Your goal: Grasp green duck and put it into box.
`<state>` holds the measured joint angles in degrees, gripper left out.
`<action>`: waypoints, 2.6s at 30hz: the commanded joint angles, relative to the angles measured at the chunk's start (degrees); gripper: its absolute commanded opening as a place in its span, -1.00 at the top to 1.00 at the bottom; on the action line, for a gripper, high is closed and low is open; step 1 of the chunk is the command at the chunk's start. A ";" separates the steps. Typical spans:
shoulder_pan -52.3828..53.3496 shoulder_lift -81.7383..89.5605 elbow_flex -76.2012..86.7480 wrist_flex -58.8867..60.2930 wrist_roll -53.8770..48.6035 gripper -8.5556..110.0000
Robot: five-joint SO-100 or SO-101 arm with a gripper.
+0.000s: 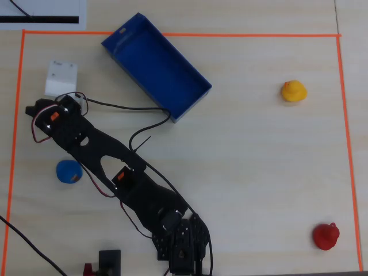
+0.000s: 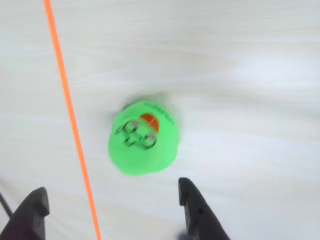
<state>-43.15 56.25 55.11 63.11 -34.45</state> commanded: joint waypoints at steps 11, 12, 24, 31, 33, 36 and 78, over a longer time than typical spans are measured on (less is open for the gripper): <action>0.18 -3.87 -0.53 -6.50 1.14 0.27; 0.26 -4.13 -0.53 -7.03 1.23 0.28; 2.37 -7.29 -4.31 -7.73 3.78 0.86; 3.69 -7.21 -4.92 -5.54 4.48 0.86; 3.96 -5.98 -4.92 -4.22 4.66 0.86; 5.45 -3.52 -9.67 1.58 4.66 0.86; 39.55 12.39 6.86 -2.37 -28.13 0.51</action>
<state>-4.57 67.85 61.52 61.61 -62.58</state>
